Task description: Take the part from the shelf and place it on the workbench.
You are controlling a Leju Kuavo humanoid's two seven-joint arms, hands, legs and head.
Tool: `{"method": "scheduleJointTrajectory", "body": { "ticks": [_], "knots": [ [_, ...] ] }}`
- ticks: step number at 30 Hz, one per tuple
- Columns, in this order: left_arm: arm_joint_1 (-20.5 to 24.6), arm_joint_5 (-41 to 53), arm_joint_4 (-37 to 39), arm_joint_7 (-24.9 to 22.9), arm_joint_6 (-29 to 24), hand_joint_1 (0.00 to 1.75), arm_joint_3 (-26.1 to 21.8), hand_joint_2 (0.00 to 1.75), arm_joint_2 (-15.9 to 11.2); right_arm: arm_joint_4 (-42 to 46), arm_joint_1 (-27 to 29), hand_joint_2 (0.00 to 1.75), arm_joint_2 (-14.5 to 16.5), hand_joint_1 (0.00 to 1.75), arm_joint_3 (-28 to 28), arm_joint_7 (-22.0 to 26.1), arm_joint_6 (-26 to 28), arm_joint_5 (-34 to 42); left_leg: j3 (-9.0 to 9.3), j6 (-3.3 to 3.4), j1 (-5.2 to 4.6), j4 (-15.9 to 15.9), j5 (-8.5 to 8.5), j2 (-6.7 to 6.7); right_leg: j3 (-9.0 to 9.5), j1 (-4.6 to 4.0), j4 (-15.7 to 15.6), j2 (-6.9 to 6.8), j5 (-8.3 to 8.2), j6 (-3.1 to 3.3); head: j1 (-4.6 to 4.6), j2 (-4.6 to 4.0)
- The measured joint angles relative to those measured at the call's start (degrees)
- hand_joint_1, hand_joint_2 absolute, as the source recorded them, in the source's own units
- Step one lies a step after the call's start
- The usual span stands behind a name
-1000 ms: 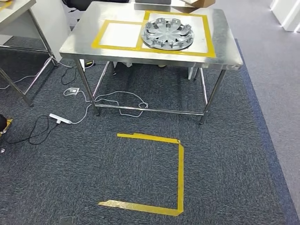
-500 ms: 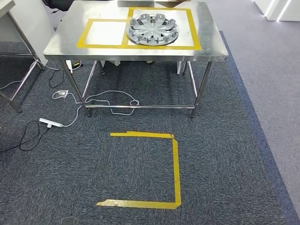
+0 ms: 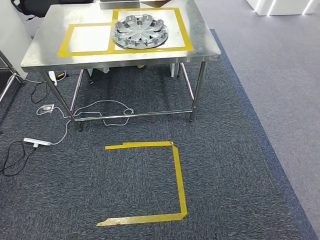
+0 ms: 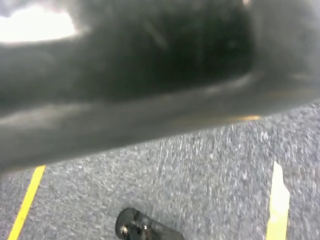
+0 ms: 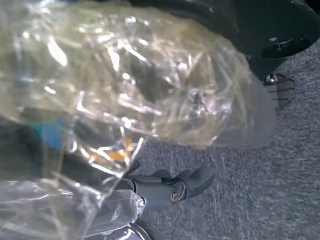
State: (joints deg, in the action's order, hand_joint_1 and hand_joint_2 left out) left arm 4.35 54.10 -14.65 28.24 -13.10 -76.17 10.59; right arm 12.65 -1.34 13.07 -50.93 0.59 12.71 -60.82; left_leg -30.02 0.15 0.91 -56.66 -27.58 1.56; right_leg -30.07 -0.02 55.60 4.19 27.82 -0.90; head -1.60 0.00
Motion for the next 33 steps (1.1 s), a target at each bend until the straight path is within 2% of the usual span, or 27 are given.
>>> {"method": "scheduleJointTrajectory", "body": {
  "ticks": [2, 3, 5, 6, 7, 8, 10, 11, 12, 13, 15, 17, 18, 20, 21, 22, 23, 24, 26, 27, 29, 31, 33],
  "knots": [
    [0.01, 0.00, -0.01, -0.01, 0.01, 0.00, -0.02, 0.00, -0.01, -0.01, 0.11, 0.00, 0.00, 0.00, 0.02, -0.15, -0.07, 0.01, -0.07, 0.79, 0.10, 0.19, 0.32, -0.74, -0.87, 0.13, 1.81, -1.11, 1.29, -0.58, 0.20, 0.00],
    [-0.03, 0.01, -0.02, -0.01, 0.01, 0.00, -0.02, 0.00, -0.01, -0.01, 0.08, 0.00, 0.00, 0.00, 0.02, -0.20, -0.08, 0.01, -0.14, 1.06, 0.18, 0.27, 0.42, -1.18, -2.08, 0.17, 4.37, -2.03, 2.90, -0.83, 0.36, 0.00],
    [-0.19, 0.03, -0.01, -0.02, 0.01, 0.00, -0.03, 0.00, 0.01, -0.03, 0.00, 0.00, 0.00, 0.00, 0.03, -0.26, -0.08, 0.01, -0.29, 1.26, 0.12, 0.23, 0.39, -2.14, -6.14, 0.25, 12.52, -3.41, 7.05, -1.29, 0.62, 0.00],
    [-0.24, 0.04, -0.01, -0.03, 0.01, 0.00, -0.03, 0.00, 0.02, -0.05, 0.01, 0.00, 0.00, 0.00, 0.04, -0.27, -0.08, 0.01, -0.33, 1.27, 0.09, 0.22, 0.35, -2.64, -7.93, 0.29, 15.97, -3.60, 8.26, -1.44, 0.61, 0.00],
    [-0.24, 0.04, -0.01, -0.03, 0.01, 0.00, -0.03, 0.00, 0.02, -0.07, 0.07, 0.00, 0.00, 0.00, 0.04, -0.29, -0.08, 0.01, -0.31, 1.27, 0.08, 0.21, 0.29, -3.12, -8.86, 0.31, 17.68, -3.69, 8.37, -1.51, 0.60, 0.00],
    [-0.20, 0.04, -0.01, -0.03, 0.01, 0.00, -0.03, 0.00, 0.02, -0.08, 0.15, 0.00, 0.00, 0.00, 0.04, -0.32, -0.08, 0.01, -0.23, 1.23, 0.09, 0.20, 0.21, -3.50, -8.49, 0.32, 16.78, -3.80, 7.20, -1.47, 0.61, 0.00],
    [-0.12, 0.05, 0.00, -0.07, 0.01, 0.00, -0.03, 0.00, 0.07, -0.08, 0.20, 0.00, 0.00, 0.00, 0.05, -0.40, -0.11, 0.00, 0.11, 1.03, 0.09, 0.20, -0.01, -4.15, -4.84, 0.30, 9.40, -4.79, 2.97, -1.11, 0.62, 0.00],
    [-0.10, 0.05, -0.01, -0.09, 0.01, 0.00, -0.03, 0.00, 0.11, -0.08, 0.10, 0.00, 0.00, 0.00, 0.06, -0.47, -0.17, -0.02, 0.28, 0.79, -0.03, 0.14, -0.19, -4.42, -2.83, 0.18, 5.30, -5.66, 1.33, -0.82, 0.63, 0.00],
    [-0.10, 0.07, 0.00, -0.13, 0.01, 0.00, -0.03, 0.00, 0.15, -0.08, -0.01, 0.00, 0.00, 0.00, 0.08, -0.56, -0.25, -0.06, 0.43, 0.49, -0.14, 0.11, -0.35, -4.69, -1.45, 0.05, 2.39, -6.28, 0.36, -0.51, 0.57, 0.00],
    [-0.09, 0.08, 0.00, -0.16, 0.01, 0.00, -0.03, 0.00, 0.18, -0.08, -0.10, 0.00, 0.00, 0.00, 0.09, -0.65, -0.33, -0.10, 0.55, 0.17, -0.23, 0.12, -0.46, -4.96, -0.80, -0.10, 0.87, -6.64, 0.05, -0.23, 0.50, 0.00],
    [-0.03, 0.09, 0.00, -0.20, 0.01, 0.00, -0.03, 0.00, 0.24, -0.09, -0.10, 0.00, 0.00, 0.00, 0.10, -0.77, -0.48, -0.21, 0.79, -0.55, -0.24, 0.32, -0.55, -5.59, -0.79, -0.26, 0.39, -5.99, -0.03, 0.34, 0.43, 0.00],
    [0.02, 0.10, -0.01, -0.23, -0.01, 0.00, -0.03, 0.00, 0.26, -0.10, 0.00, 0.00, 0.02, 0.00, 0.09, -0.82, -0.63, -0.35, 0.60, -1.18, -0.05, -0.69, -1.60, -5.07, -0.37, -0.08, -0.02, -5.27, -0.45, 1.08, 0.29, 0.00],
    [0.01, 0.11, -0.01, -0.25, -0.01, 0.00, -0.03, 0.00, 0.25, -0.10, -0.01, 0.00, 0.04, 0.00, 0.09, -0.87, -0.72, -0.43, -0.23, -1.43, 0.02, -2.82, -3.13, -4.28, -0.15, 0.07, -0.22, -4.88, -0.68, 1.43, 0.15, 0.00],
    [-0.08, 0.13, -0.02, -0.28, -0.02, 0.00, -0.05, 0.00, 0.22, -0.10, -0.03, 0.00, 0.06, 0.00, 0.09, -0.93, -0.88, -0.54, -3.48, -1.69, 0.12, -10.20, -7.24, -2.56, -0.06, 0.12, -0.27, -4.07, -0.82, 1.83, -0.15, 0.00],
    [-0.16, 0.13, -0.01, -0.32, -0.02, 0.00, -0.06, 0.00, 0.20, -0.10, -0.02, 0.00, 0.07, 0.00, 0.09, -0.94, -0.93, -0.55, -5.23, -1.76, 0.12, -13.86, -8.66, -2.21, -0.07, 0.06, -0.24, -3.58, -0.78, 1.89, -0.17, 0.00],
    [-0.22, 0.13, -0.01, -0.34, -0.03, 0.00, -0.07, 0.00, 0.19, -0.10, 0.03, 0.00, 0.07, 0.00, 0.09, -0.94, -0.96, -0.56, -6.36, -1.78, 0.11, -16.00, -8.94, -2.07, -0.03, 0.00, -0.20, -3.07, -0.74, 1.93, -0.17, 0.00],
    [-0.27, 0.13, -0.01, -0.36, -0.03, 0.00, -0.08, 0.00, 0.19, -0.10, 0.06, 0.00, 0.07, 0.00, 0.09, -0.94, -0.97, -0.56, -6.61, -1.73, 0.10, -16.06, -7.98, -2.00, 0.03, -0.05, -0.14, -2.51, -0.70, 1.94, -0.17, 0.00],
    [-0.30, 0.13, -0.01, -0.37, -0.03, 0.00, -0.09, 0.00, 0.19, -0.10, 0.07, 0.00, 0.07, 0.00, 0.09, -0.94, -0.99, -0.56, -5.86, -1.60, 0.11, -13.89, -5.94, -1.83, 0.11, -0.08, -0.05, -1.92, -0.64, 1.88, -0.17, 0.00],
    [-0.31, 0.13, -0.02, -0.38, -0.03, 0.00, -0.11, 0.00, 0.13, -0.12, -0.02, 0.00, 0.07, 0.00, 0.09, -0.95, -1.04, -0.60, -2.96, -1.11, 0.10, -6.50, -1.39, -0.32, 0.11, -0.17, 0.34, -0.81, -0.39, 1.59, -0.17, 0.00],
    [-0.28, 0.14, -0.01, -0.38, -0.03, 0.00, -0.14, 0.00, 0.10, -0.13, -0.10, 0.00, 0.07, 0.00, 0.09, -0.99, -1.05, -0.62, -1.75, -0.88, 0.12, -3.38, -0.20, 0.51, -0.07, -0.22, 0.64, -0.29, -0.24, 1.36, -0.16, 0.00],
    [-0.23, 0.15, 0.00, -0.42, -0.03, 0.00, -0.20, 0.00, 0.05, -0.15, -0.15, 0.00, 0.07, 0.00, 0.10, -1.20, -1.06, -0.67, -0.92, -0.49, 0.02, -0.97, 0.03, 1.37, -0.61, -0.20, 0.97, 0.49, -0.14, 0.74, -0.11, 0.00],
    [-0.15, 0.15, 0.00, -0.46, -0.03, 0.00, -0.22, 0.00, 0.11, -0.15, 0.00, 0.00, 0.05, 0.00, 0.09, -1.43, -1.06, -0.69, -0.81, -0.01, 0.06, -0.54, 0.07, 0.68, -1.16, -0.01, 1.09, 0.86, -0.04, 0.04, -0.11, 0.00],
    [-0.03, 0.13, -0.01, -0.46, -0.02, 0.00, -0.23, 0.00, 0.17, -0.15, 0.08, 0.00, 0.03, 0.00, 0.09, -1.52, -1.06, -0.71, -0.68, 0.62, 0.27, -0.19, 0.24, -0.06, -1.92, 0.00, 2.29, -0.13, 0.94, -0.51, 0.12, 0.00]
  ]
}}
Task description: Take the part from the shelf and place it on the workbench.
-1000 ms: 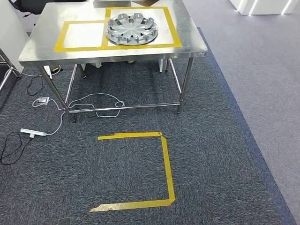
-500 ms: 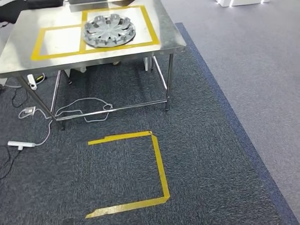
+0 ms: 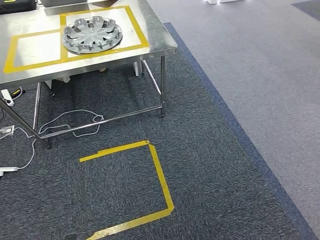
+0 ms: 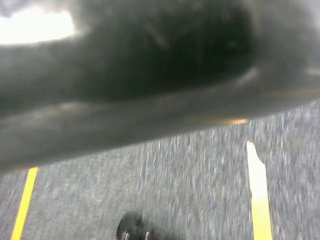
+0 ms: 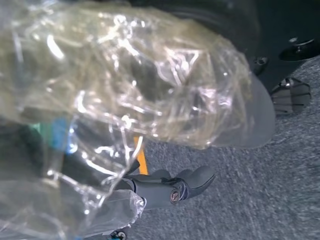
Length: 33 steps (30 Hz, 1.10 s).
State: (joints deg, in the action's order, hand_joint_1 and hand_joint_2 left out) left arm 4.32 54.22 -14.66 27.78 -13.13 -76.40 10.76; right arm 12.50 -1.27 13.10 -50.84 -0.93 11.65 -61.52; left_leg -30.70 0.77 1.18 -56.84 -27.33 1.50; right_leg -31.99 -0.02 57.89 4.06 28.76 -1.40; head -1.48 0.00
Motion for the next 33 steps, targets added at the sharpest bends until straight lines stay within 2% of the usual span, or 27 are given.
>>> {"method": "scheduleJointTrajectory", "body": {
  "ticks": [2, 4, 5, 6, 7, 9, 10, 11, 14, 16, 17, 19, 20, 21, 22, 23, 24, 25, 26, 27, 28, 29, 30, 31, 33],
  "knots": [
    [-0.05, -0.01, -0.01, 0.00, 0.02, 0.00, -0.01, 0.00, 0.02, 0.00, -0.16, 0.00, -0.01, 0.00, 0.00, -0.07, -0.01, -0.02, 0.03, 0.39, 0.02, 0.10, -0.01, -0.79, -2.21, 0.10, 4.57, -1.88, 2.79, -0.45, 0.40, 0.00],
    [-0.21, 0.01, -0.01, 0.00, 0.04, 0.00, -0.02, 0.00, 0.05, 0.00, -0.30, 0.00, -0.01, 0.00, 0.00, -0.21, -0.03, -0.10, 0.02, 0.52, -0.05, 0.09, -0.09, -1.91, -5.96, 0.31, 12.12, -3.10, 6.27, -0.94, 0.55, 0.00],
    [-0.25, 0.01, -0.01, 0.00, 0.05, 0.00, -0.02, 0.00, 0.06, 0.00, -0.27, 0.00, -0.01, 0.00, 0.00, -0.31, -0.05, -0.15, 0.04, 0.53, -0.06, 0.08, -0.13, -2.47, -7.27, 0.42, 14.73, -3.40, 7.02, -1.14, 0.54, 0.00],
    [-0.24, 0.01, -0.01, 0.00, 0.05, 0.00, -0.03, 0.00, 0.07, 0.00, -0.19, 0.00, -0.01, 0.00, -0.01, -0.40, -0.09, -0.20, 0.08, 0.50, -0.06, 0.07, -0.19, -2.97, -7.49, 0.52, 15.14, -3.61, 6.57, -1.26, 0.56, 0.00],
    [-0.21, 0.01, -0.01, 0.00, 0.05, 0.00, -0.03, 0.00, 0.07, 0.00, -0.11, 0.00, -0.01, 0.00, -0.01, -0.46, -0.11, -0.24, 0.18, 0.41, -0.05, 0.07, -0.25, -3.39, -6.42, 0.61, 13.05, -3.85, 5.04, -1.29, 0.54, 0.00],
    [-0.16, 0.01, -0.01, 0.00, 0.05, 0.00, -0.03, 0.00, 0.09, 0.00, -0.11, 0.00, -0.01, 0.00, -0.02, -0.51, -0.15, -0.27, 0.50, 0.09, -0.09, 0.06, -0.46, -4.11, -2.04, 0.61, 4.68, -5.22, 1.23, -1.08, 0.56, 0.00],
    [-0.15, 0.01, -0.01, 0.00, 0.05, 0.00, -0.03, 0.00, 0.10, 0.00, -0.19, 0.00, -0.01, 0.00, -0.01, -0.52, -0.16, -0.28, 0.68, -0.18, -0.18, 0.05, -0.59, -4.39, -0.28, 0.51, 1.27, -5.82, 0.04, -0.77, 0.52, 0.00],
    [-0.13, 0.01, -0.01, 0.00, 0.05, 0.00, -0.03, 0.00, 0.12, 0.00, -0.27, 0.00, -0.01, 0.00, -0.01, -0.52, -0.16, -0.29, 0.82, -0.51, -0.26, 0.05, -0.69, -4.63, 0.75, 0.39, -0.75, -6.23, -0.50, -0.42, 0.50, 0.00],
    [0.01, 0.00, -0.01, -0.01, 0.05, 0.00, -0.03, 0.00, 0.15, 0.00, -0.22, 0.00, -0.01, 0.00, -0.02, -0.58, -0.17, -0.31, 1.22, -1.68, -0.18, 0.22, -0.85, -5.17, 1.05, 0.19, -1.44, -5.49, -0.66, 0.76, 0.50, 0.00],
    [0.05, 0.00, -0.01, -0.03, 0.05, 0.00, -0.04, 0.00, 0.14, 0.00, -0.17, 0.00, -0.01, 0.00, -0.02, -0.74, -0.19, -0.34, 0.77, -2.26, -0.04, -1.37, -2.36, -4.24, 1.52, 0.39, -1.88, -4.86, -1.07, 1.57, 0.30, 0.00],
    [0.02, 0.00, -0.01, -0.04, 0.05, 0.00, -0.06, 0.00, 0.12, 0.00, -0.20, 0.00, -0.01, 0.00, -0.02, -0.83, -0.20, -0.36, -0.31, -2.40, 0.00, -3.96, -4.06, -3.42, 1.77, 0.49, -2.05, -4.52, -1.25, 1.89, 0.13, 0.00],
    [-0.10, -0.03, -0.01, -0.11, 0.05, 0.00, -0.10, 0.00, 0.06, 0.00, -0.24, 0.00, -0.01, 0.00, -0.02, -0.96, -0.24, -0.40, -3.83, -2.46, -0.03, -11.61, -7.85, -2.24, 1.75, 0.32, -2.03, -3.70, -1.29, 2.22, -0.07, 0.00],
    [-0.17, -0.07, -0.01, -0.16, 0.05, 0.00, -0.11, 0.00, 0.03, 0.00, -0.21, 0.00, -0.01, 0.00, -0.02, -1.00, -0.25, -0.44, -5.37, -2.43, -0.04, -14.65, -8.74, -2.06, 1.78, 0.21, -2.00, -3.20, -1.24, 2.29, -0.07, 0.00],
    [-0.23, -0.10, -0.01, -0.22, 0.05, 0.00, -0.12, 0.00, 0.02, 0.00, -0.16, 0.00, -0.01, 0.00, -0.02, -1.03, -0.26, -0.48, -6.14, -2.34, -0.06, -15.84, -8.43, -2.00, 1.84, 0.10, -1.96, -2.67, -1.18, 2.35, -0.07, 0.00],
    [-0.27, -0.11, -0.01, -0.28, 0.05, 0.00, -0.12, 0.00, 0.02, 0.00, -0.12, 0.00, -0.01, 0.00, -0.02, -1.07, -0.27, -0.51, -5.94, -2.19, -0.07, -14.87, -6.96, -1.93, 1.92, 0.01, -1.90, -2.11, -1.12, 2.37, -0.06, 0.00],
    [-0.28, -0.13, -0.01, -0.31, 0.04, 0.00, -0.12, 0.00, 0.00, 0.00, -0.11, 0.00, -0.01, 0.00, -0.02, -1.10, -0.28, -0.55, -4.83, -1.96, -0.09, -11.96, -4.63, -1.65, 2.05, -0.06, -1.84, -1.53, -1.04, 2.34, -0.06, 0.00],
    [-0.28, -0.13, -0.01, -0.32, 0.04, 0.00, -0.13, 0.00, -0.04, -0.01, -0.13, 0.00, 0.00, 0.00, -0.02, -1.11, -0.29, -0.58, -3.37, -1.65, -0.10, -8.22, -2.30, -0.82, 2.12, -0.06, -1.79, -1.00, -0.96, 2.26, -0.07, 0.00],
    [-0.28, -0.13, 0.00, -0.33, 0.03, 0.00, -0.14, 0.00, -0.08, -0.01, -0.18, 0.00, 0.01, 0.00, -0.02, -1.12, -0.30, -0.63, -1.96, -1.34, -0.07, -4.73, -0.67, 0.17, 2.10, -0.17, -1.63, -0.49, -0.84, 2.08, -0.05, 0.00],
    [-0.24, -0.14, 0.01, -0.37, 0.03, 0.00, -0.15, 0.00, -0.13, -0.02, -0.23, 0.00, 0.02, 0.00, -0.02, -1.13, -0.31, -0.71, -0.98, -1.12, -0.08, -2.24, 0.16, 1.00, 1.92, -0.20, -1.47, -0.03, -0.77, 1.82, -0.05, 0.00],
    [-0.21, -0.14, 0.01, -0.40, 0.03, 0.00, -0.16, 0.00, -0.15, -0.02, -0.24, 0.00, 0.03, 0.00, -0.02, -1.16, -0.31, -0.79, -0.56, -0.95, -0.13, -1.02, 0.23, 1.59, 1.66, -0.16, -1.36, 0.36, -0.75, 1.50, -0.01, 0.00],
    [-0.17, -0.15, 0.02, -0.44, 0.03, 0.00, -0.16, 0.00, -0.16, -0.02, -0.22, 0.00, 0.03, 0.00, -0.02, -1.21, -0.32, -0.85, -0.46, -0.83, -0.21, -0.65, 0.03, 1.55, 1.27, -0.12, -1.31, 0.71, -0.78, 1.12, -0.01, 0.00],
    [-0.13, -0.16, 0.02, -0.46, 0.03, 0.00, -0.16, 0.00, -0.14, -0.02, -0.15, 0.00, 0.03, 0.00, -0.02, -1.26, -0.32, -0.91, -0.43, -0.64, -0.17, -0.43, 0.04, 1.18, 1.04, -0.03, -1.12, 1.00, -0.69, 0.75, -0.01, 0.00],
    [-0.10, -0.17, 0.01, -0.46, 0.03, 0.00, -0.16, 0.00, -0.15, -0.02, -0.07, 0.00, 0.02, 0.00, -0.02, -1.31, -0.32, -0.94, -0.34, -0.35, -0.12, -0.20, 0.12, 0.80, 0.71, -0.03, -0.47, 0.67, -0.34, 0.41, 0.04, 0.00],
    [-0.09, -0.20, 0.01, -0.46, 0.02, 0.00, -0.17, 0.00, -0.14, -0.02, -0.04, 0.00, 0.02, 0.00, -0.02, -1.35, -0.32, -0.97, -0.20, -0.04, -0.04, 0.02, 0.20, 0.30, 0.04, -0.08, 1.03, -0.13, 0.55, 0.11, 0.24, 0.00],
    [-0.15, -0.22, -0.01, -0.46, 0.02, 0.00, -0.18, 0.00, -0.11, -0.02, -0.16, 0.00, 0.01, 0.00, -0.02, -1.40, -0.33, -1.01, -0.01, 0.39, -0.05, 0.23, 0.18, -0.82, -2.76, -0.04, 7.13, -2.35, 3.99, -0.38, 0.69, 0.00]
  ]
}}
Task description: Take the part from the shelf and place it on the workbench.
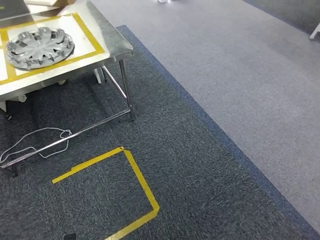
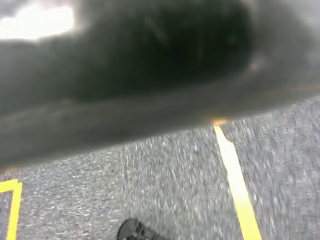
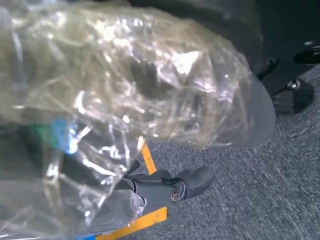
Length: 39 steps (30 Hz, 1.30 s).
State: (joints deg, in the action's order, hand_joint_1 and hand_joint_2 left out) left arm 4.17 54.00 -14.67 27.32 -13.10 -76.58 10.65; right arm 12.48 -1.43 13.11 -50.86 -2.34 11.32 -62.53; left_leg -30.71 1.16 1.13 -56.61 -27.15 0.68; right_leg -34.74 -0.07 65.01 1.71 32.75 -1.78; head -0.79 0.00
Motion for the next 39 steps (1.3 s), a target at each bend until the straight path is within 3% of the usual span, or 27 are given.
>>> {"method": "scheduleJointTrajectory", "body": {
  "ticks": [2, 3, 4, 6, 8, 10, 13, 15, 17, 18, 19, 20, 22, 23, 25, 27, 28, 30, 32, 33, 34, 35, 37, 39],
  "knots": [
    [-0.12, -0.01, 0.00, 0.00, 0.01, 0.00, -0.01, 0.00, 0.07, 0.00, -0.09, 0.00, 0.00, 0.00, 0.00, -0.04, -0.02, -0.02, -0.01, 0.12, -0.10, -0.02, -0.11, -1.17, -3.51, 0.22, 6.84, -1.00, 3.31, -0.38, 0.20, 0.00],
    [-0.14, -0.01, 0.00, 0.00, 0.01, 0.00, -0.01, 0.00, 0.08, 0.00, -0.03, 0.00, 0.00, 0.00, 0.00, -0.05, -0.03, -0.02, 0.02, 0.09, -0.11, -0.03, -0.16, -1.70, -4.33, 0.33, 8.35, -1.16, 3.61, -0.50, 0.19, 0.00],
    [-0.13, -0.01, 0.00, 0.00, 0.01, 0.00, -0.01, 0.00, 0.09, 0.00, 0.05, 0.00, 0.00, 0.00, 0.00, -0.06, -0.04, -0.02, 0.08, 0.03, -0.10, -0.04, -0.23, -2.16, -4.11, 0.43, 7.80, -1.28, 2.77, -0.57, 0.20, 0.00],
    [-0.10, -0.01, 0.00, 0.00, 0.01, 0.00, -0.01, 0.00, 0.14, 0.00, 0.12, 0.00, -0.01, 0.00, 0.00, -0.07, -0.04, -0.02, 0.40, -0.24, -0.10, -0.04, -0.42, -2.92, -0.39, 0.59, 0.60, -2.24, -1.26, -0.46, 0.22, 0.00],
    [-0.07, -0.01, 0.00, 0.00, 0.01, 0.00, -0.01, 0.00, 0.19, 0.00, -0.02, 0.00, -0.01, 0.00, 0.00, -0.07, -0.04, -0.03, 0.74, -0.76, -0.33, -0.12, -0.70, -3.52, 3.35, 0.37, -6.61, -3.85, -3.87, 0.06, 0.16, 0.00],
    [-0.04, -0.01, 0.00, 0.00, 0.01, 0.00, -0.01, 0.00, 0.21, 0.00, -0.12, 0.00, 0.00, 0.00, 0.00, -0.07, -0.04, -0.03, 0.96, -1.40, -0.49, -0.06, -0.80, -4.03, 4.02, 0.06, -8.38, -4.17, -4.04, 0.75, 0.05, 0.00],
    [0.06, -0.02, 0.00, 0.00, 0.01, 0.00, -0.02, 0.00, 0.23, 0.00, 0.02, 0.00, 0.00, 0.00, -0.01, -0.08, -0.08, -0.05, 1.01, -2.29, -0.20, -0.75, -1.73, -3.97, 4.36, 0.18, -8.90, -3.03, -4.58, 1.98, -0.09, 0.00],
    [0.05, -0.06, 0.00, 0.00, 0.01, 0.00, -0.03, 0.00, 0.22, 0.00, 0.00, 0.00, 0.00, 0.00, -0.02, -0.09, -0.19, -0.10, -0.96, -2.57, -0.05, -5.62, -4.90, -2.47, 4.77, 0.38, -9.20, -2.34, -5.01, 2.65, -0.42, 0.00],
    [-0.07, -0.10, 0.01, -0.01, 0.01, 0.00, -0.03, 0.00, 0.20, 0.00, -0.02, 0.00, 0.00, 0.00, -0.02, -0.09, -0.32, -0.13, -4.62, -2.74, -0.02, -13.35, -8.24, -1.41, 4.75, 0.29, -9.19, -1.47, -5.12, 2.91, -0.61, 0.00],
    [-0.15, -0.11, 0.01, -0.01, 0.01, 0.00, -0.03, 0.00, 0.20, 0.00, 0.00, 0.00, 0.00, 0.00, -0.02, -0.09, -0.38, -0.13, -5.92, -2.80, -0.02, -15.74, -8.60, -1.23, 4.79, 0.24, -9.18, -0.96, -5.11, 2.95, -0.62, 0.00],
    [-0.21, -0.12, 0.01, -0.02, 0.01, 0.00, -0.04, 0.00, 0.19, 0.00, 0.03, 0.00, 0.00, 0.00, -0.02, -0.09, -0.43, -0.13, -6.39, -2.80, -0.02, -16.11, -7.77, -1.15, 4.85, 0.19, -9.16, -0.39, -5.08, 2.95, -0.63, 0.00],
    [-0.24, -0.12, 0.01, -0.02, 0.01, 0.00, -0.04, 0.00, 0.19, 0.00, 0.04, 0.00, 0.00, 0.00, -0.02, -0.09, -0.48, -0.13, -5.75, -2.71, -0.02, -14.05, -5.84, -1.04, 4.94, 0.18, -9.12, 0.20, -5.04, 2.91, -0.63, 0.00],
    [-0.23, -0.12, 0.00, -0.02, 0.01, 0.00, -0.05, 0.00, 0.15, 0.00, 0.01, 0.00, 0.00, 0.00, -0.02, -0.09, -0.55, -0.13, -2.84, -2.35, 0.04, -6.61, -1.41, 0.42, 4.98, 0.13, -8.92, 1.27, -4.89, 2.67, -0.68, 0.00],
    [-0.21, -0.11, 0.00, -0.02, 0.01, 0.00, -0.05, 0.00, 0.12, 0.00, -0.05, 0.00, 0.00, 0.00, -0.02, -0.09, -0.58, -0.13, -1.60, -2.19, 0.11, -3.39, -0.15, 1.31, 4.85, 0.06, -8.72, 1.77, -4.78, 2.42, -0.66, 0.00],
    [-0.16, -0.10, 0.01, -0.04, 0.01, 0.00, -0.05, 0.00, 0.09, 0.00, -0.09, 0.00, 0.00, 0.00, -0.02, -0.09, -0.63, -0.14, -0.70, -1.88, 0.06, -0.74, 0.23, 2.45, 4.22, 0.08, -8.47, 2.54, -4.67, 1.70, -0.68, 0.00],
    [-0.10, -0.11, 0.01, -0.05, 0.02, 0.00, -0.05, 0.00, 0.12, 0.00, 0.01, 0.00, 0.00, 0.00, -0.02, -0.09, -0.62, -0.15, -0.68, -1.36, -0.02, -0.41, 0.29, 1.75, 3.67, 0.34, -8.37, 2.97, -4.61, 0.88, -0.69, 0.00],
    [-0.05, -0.13, 0.01, -0.05, 0.05, 0.00, -0.05, 0.00, 0.13, 0.00, 0.05, 0.00, 0.00, 0.00, -0.02, -0.09, -0.61, -0.15, -0.60, -0.97, 0.02, -0.20, 0.42, 1.32, 3.24, 0.40, -7.69, 2.46, -4.07, 0.51, -0.61, 0.00],
    [-0.03, -0.20, 0.00, -0.04, 0.24, 0.00, -0.05, 0.00, 0.13, 0.00, -0.04, 0.00, 0.00, 0.00, -0.02, -0.12, -0.53, -0.12, -0.53, -0.34, 0.11, 0.13, 0.64, 0.25, 1.07, 0.50, -3.11, 0.55, -1.17, -0.06, -0.29, 0.00],
    [-0.17, -0.26, 0.01, -0.04, 0.50, 0.00, -0.06, 0.00, 0.15, 0.00, -0.12, 0.00, 0.00, 0.00, -0.02, -0.15, -0.47, -0.06, -0.57, -0.13, -0.02, 0.13, 0.61, -0.85, -2.87, 0.64, 4.69, -0.87, 2.72, -0.56, -0.11, 0.00],
    [-0.22, -0.30, 0.01, -0.05, 0.59, 0.00, -0.07, 0.00, 0.16, 0.00, -0.08, 0.00, 0.00, 0.00, -0.02, -0.16, -0.46, -0.03, -0.57, -0.13, -0.06, 0.12, 0.58, -1.40, -4.25, 0.71, 7.43, -1.08, 3.57, -0.75, -0.12, 0.00],
    [-0.22, -0.33, 0.02, -0.06, 0.66, 0.00, -0.07, 0.00, 0.17, 0.00, 0.00, 0.00, 0.00, 0.00, -0.02, -0.16, -0.45, -0.03, -0.55, -0.17, -0.07, 0.11, 0.54, -1.90, -4.66, 0.76, 8.20, -1.22, 3.30, -0.87, -0.13, 0.00],
    [-0.19, -0.36, 0.01, -0.06, 0.69, 0.00, -0.07, 0.00, 0.17, 0.00, 0.07, 0.00, 0.00, 0.00, -0.02, -0.17, -0.43, -0.03, -0.49, -0.24, -0.05, 0.10, 0.49, -2.34, -3.71, 0.80, 6.34, -1.41, 1.85, -0.90, -0.11, 0.00],
    [-0.14, -0.38, 0.01, -0.06, 0.73, 0.00, -0.07, 0.00, 0.20, 0.00, 0.08, 0.00, 0.00, 0.00, -0.02, -0.18, -0.38, -0.03, -0.22, -0.55, -0.08, 0.09, 0.30, -3.08, 0.57, 0.78, -1.88, -2.74, -1.99, -0.68, -0.11, 0.00],
    [-0.13, -0.38, 0.02, -0.07, 0.73, 0.00, -0.07, 0.00, 0.22, 0.00, -0.08, 0.00, 0.00, 0.00, -0.02, -0.19, -0.40, -0.06, 0.10, -1.14, -0.27, 0.02, 0.05, -3.62, 3.59, 0.59, -7.73, -3.86, -3.98, -0.05, -0.18, 0.00]
  ]
}}
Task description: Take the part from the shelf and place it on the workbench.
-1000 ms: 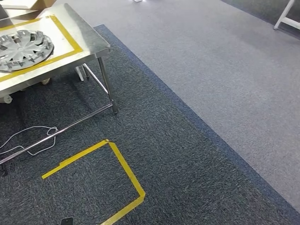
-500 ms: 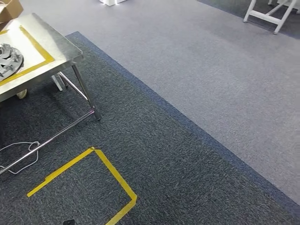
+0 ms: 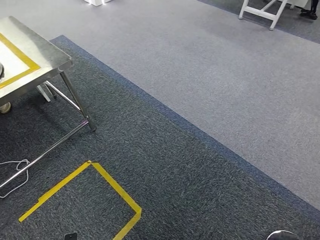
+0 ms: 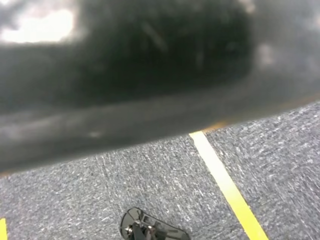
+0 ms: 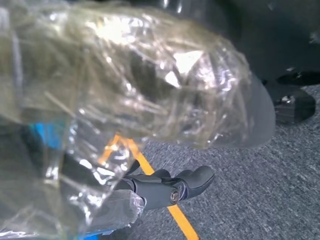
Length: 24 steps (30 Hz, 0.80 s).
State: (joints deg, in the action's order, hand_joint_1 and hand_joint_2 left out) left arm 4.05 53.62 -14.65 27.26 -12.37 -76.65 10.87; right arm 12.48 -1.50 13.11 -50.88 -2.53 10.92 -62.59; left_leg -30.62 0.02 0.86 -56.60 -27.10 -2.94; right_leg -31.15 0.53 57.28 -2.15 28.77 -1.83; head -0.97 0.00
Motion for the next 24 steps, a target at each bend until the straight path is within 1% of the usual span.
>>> {"method": "scheduleJointTrajectory", "body": {
  "ticks": [1, 3, 4, 5, 6, 7, 8, 9, 10, 11, 12, 13, 14, 15, 16, 17, 18, 19, 20, 21, 22, 23, 24],
  "knots": [
    [0.02, 0.01, 0.00, 0.00, 0.00, 0.00, 0.00, 0.00, 0.01, 0.00, -0.04, 0.00, 0.00, 0.00, 0.00, -0.02, -0.02, -0.02, 0.14, -0.36, -0.06, 0.01, -0.08, -0.23, 0.34, -0.15, -0.80, -0.12, -0.09, 0.37, -0.05, 0.00],
    [0.10, 0.02, -0.01, 0.00, 0.00, 0.00, -0.01, 0.00, 0.02, 0.00, 0.01, 0.00, 0.00, 0.00, 0.00, -0.06, -0.05, -0.05, 0.38, -1.12, 0.08, 0.08, -0.20, -0.62, 0.50, -0.25, -0.90, 0.63, -0.31, 1.19, -0.08, 0.00],
    [0.13, 0.04, -0.02, 0.01, 0.00, 0.00, -0.01, 0.00, 0.02, 0.00, 0.06, 0.00, 0.00, 0.00, 0.00, -0.10, -0.07, -0.07, 0.36, -1.42, 0.20, -0.30, -0.66, -0.38, 0.71, -0.20, -1.10, 0.92, -0.52, 1.60, -0.12, 0.00],
    [0.16, 0.08, -0.01, 0.01, 0.00, 0.00, -0.01, 0.00, 0.01, 0.00, 0.07, 0.00, 0.00, 0.00, 0.00, -0.15, -0.08, -0.08, -0.04, -1.65, 0.29, -1.54, -1.72, 0.14, 0.93, -0.11, -1.29, 1.23, -0.77, 2.01, -0.21, 0.00],
    [0.14, 0.15, -0.01, 0.01, 0.00, 0.00, -0.01, 0.00, 0.00, 0.00, 0.04, 0.00, 0.00, 0.00, 0.00, -0.19, -0.10, -0.09, -0.92, -1.79, 0.36, -3.85, -3.34, 0.87, 1.16, -0.02, -1.45, 1.53, -1.00, 2.34, -0.36, 0.00],
    [0.11, 0.24, -0.01, 0.01, 0.00, 0.00, -0.01, 0.00, -0.02, 0.00, 0.01, 0.00, 0.00, 0.00, 0.00, -0.23, -0.13, -0.09, -2.41, -1.88, 0.35, -7.45, -5.44, 1.67, 1.10, -0.06, -1.46, 1.86, -1.08, 2.51, -0.50, 0.00],
    [0.06, 0.33, -0.01, 0.00, 0.00, 0.00, -0.01, 0.00, -0.03, 0.00, -0.02, 0.00, 0.00, 0.00, 0.00, -0.25, -0.15, -0.09, -4.19, -1.93, 0.34, -11.46, -7.36, 2.13, 1.10, -0.11, -1.45, 2.28, -1.13, 2.62, -0.60, 0.00],
    [0.00, 0.39, -0.02, 0.00, 0.00, 0.00, -0.01, 0.00, -0.04, 0.00, -0.01, 0.00, 0.00, 0.00, 0.00, -0.25, -0.19, -0.08, -5.74, -1.96, 0.32, -14.76, -8.51, 2.35, 1.11, -0.17, -1.44, 2.73, -1.12, 2.64, -0.64, 0.00],
    [-0.03, 0.43, -0.02, 0.00, 0.00, 0.00, -0.01, 0.00, -0.05, 0.00, 0.01, 0.00, 0.00, 0.00, 0.00, -0.25, -0.22, -0.07, -6.67, -1.95, 0.29, -16.53, -8.60, 2.46, 1.14, -0.23, -1.42, 3.24, -1.11, 2.65, -0.67, 0.00],
    [-0.05, 0.45, -0.02, 0.01, 0.00, 0.00, -0.01, 0.00, -0.05, 0.00, 0.03, 0.00, 0.00, 0.00, 0.00, -0.25, -0.25, -0.06, -6.50, -1.87, 0.29, -15.78, -7.35, 2.51, 1.17, -0.26, -1.38, 3.79, -1.10, 2.65, -0.68, 0.00],
    [-0.04, 0.46, -0.01, 0.02, 0.00, 0.00, -0.01, 0.00, -0.07, 0.00, 0.04, 0.00, 0.00, 0.00, 0.00, -0.25, -0.27, -0.05, -5.31, -1.75, 0.30, -12.87, -5.20, 2.68, 1.22, -0.28, -1.32, 4.37, -1.07, 2.61, -0.69, 0.00],
    [-0.01, 0.48, -0.01, 0.04, 0.00, 0.00, -0.01, 0.00, -0.08, 0.00, 0.03, 0.00, 0.00, 0.00, 0.00, -0.25, -0.29, -0.04, -3.54, -1.59, 0.35, -8.78, -2.88, 3.30, 1.24, -0.28, -1.25, 4.92, -1.03, 2.52, -0.71, 0.00],
    [0.04, 0.48, -0.01, 0.05, 0.00, 0.00, -0.01, 0.00, -0.10, 0.00, -0.01, 0.00, 0.00, 0.00, 0.00, -0.25, -0.31, -0.04, -1.86, -1.45, 0.42, -4.85, -1.27, 4.18, 1.17, -0.37, -1.05, 5.43, -0.93, 2.31, -0.73, 0.00],
    [0.10, 0.50, 0.00, 0.07, 0.00, 0.00, 0.00, 0.00, -0.10, 0.00, -0.04, 0.00, 0.00, 0.00, -0.01, -0.25, -0.32, -0.03, -0.69, -1.30, 0.45, -2.14, -0.39, 4.91, 1.01, -0.42, -0.90, 5.85, -0.88, 2.04, -0.74, 0.00],
    [0.17, 0.52, -0.01, 0.07, 0.00, 0.00, 0.01, 0.00, -0.09, 0.00, -0.04, 0.00, -0.01, 0.00, -0.01, -0.25, -0.32, -0.03, -0.17, -1.11, 0.41, -0.82, -0.22, 5.47, 0.71, -0.43, -0.79, 6.20, -0.85, 1.67, -0.73, 0.00],
    [0.23, 0.54, 0.00, 0.08, 0.00, 0.00, 0.01, 0.00, -0.09, 0.00, -0.02, 0.00, -0.01, 0.00, -0.02, -0.26, -0.32, -0.03, -0.11, -0.88, 0.27, -0.55, -0.39, 5.52, 0.39, -0.38, -0.76, 6.51, -0.86, 1.25, -0.72, 0.00],
    [0.29, 0.55, 0.00, 0.08, 0.00, 0.00, 0.02, 0.00, -0.08, 0.00, 0.02, 0.00, -0.02, 0.00, -0.02, -0.26, -0.32, -0.04, -0.13, -0.52, 0.19, -0.53, -0.28, 5.17, 0.16, -0.20, -0.82, 6.75, -0.88, 0.84, -0.72, 0.00],
    [0.35, 0.55, 0.00, 0.09, 0.00, 0.00, 0.02, 0.00, -0.07, 0.00, 0.06, 0.00, -0.03, 0.00, -0.02, -0.27, -0.32, -0.05, -0.11, -0.12, 0.14, -0.40, -0.16, 4.81, -0.08, -0.06, -0.59, 6.48, -0.69, 0.48, -0.72, 0.00],
    [0.39, 0.55, 0.00, 0.10, -0.01, 0.00, 0.02, 0.00, -0.07, 0.00, 0.05, 0.00, -0.04, 0.00, -0.02, -0.27, -0.32, -0.08, -0.09, 0.30, 0.15, -0.26, -0.06, 4.37, -0.58, 0.02, 0.43, 5.75, 0.08, 0.19, -0.60, 0.00],
    [0.40, 0.55, 0.00, 0.11, -0.01, 0.00, 0.01, 0.00, -0.05, 0.00, -0.01, 0.00, -0.05, 0.00, -0.02, -0.27, -0.32, -0.10, -0.08, 0.65, 0.19, -0.12, 0.03, 3.88, -1.55, 0.05, 2.53, 4.84, 1.44, -0.05, -0.47, 0.00],
    [0.36, 0.55, 0.00, 0.13, -0.02, 0.00, 0.01, 0.00, -0.05, 0.00, -0.09, 0.00, -0.08, 0.00, -0.02, -0.27, -0.32, -0.14, -0.09, 0.86, 0.14, -0.08, 0.04, 3.36, -3.13, 0.06, 5.88, 3.82, 3.36, -0.22, -0.36, 0.00],
    [0.28, 0.55, 0.00, 0.13, -0.02, 0.00, 0.00, 0.00, -0.04, 0.00, -0.16, 0.00, -0.09, 0.00, -0.02, -0.27, -0.32, -0.19, -0.13, 0.99, 0.07, -0.09, 0.00, 2.84, -5.12, 0.06, 9.94, 3.20, 5.43, -0.40, -0.24, 0.00],
    [0.22, 0.55, 0.00, 0.13, -0.02, 0.00, -0.01, 0.00, -0.03, 0.00, -0.17, 0.00, -0.10, 0.00, -0.02, -0.28, -0.32, -0.22, -0.15, 1.03, 0.02, -0.10, -0.02, 2.31, -6.90, 0.07, 13.59, 2.94, 6.92, -0.54, -0.26, 0.00]
  ]
}}
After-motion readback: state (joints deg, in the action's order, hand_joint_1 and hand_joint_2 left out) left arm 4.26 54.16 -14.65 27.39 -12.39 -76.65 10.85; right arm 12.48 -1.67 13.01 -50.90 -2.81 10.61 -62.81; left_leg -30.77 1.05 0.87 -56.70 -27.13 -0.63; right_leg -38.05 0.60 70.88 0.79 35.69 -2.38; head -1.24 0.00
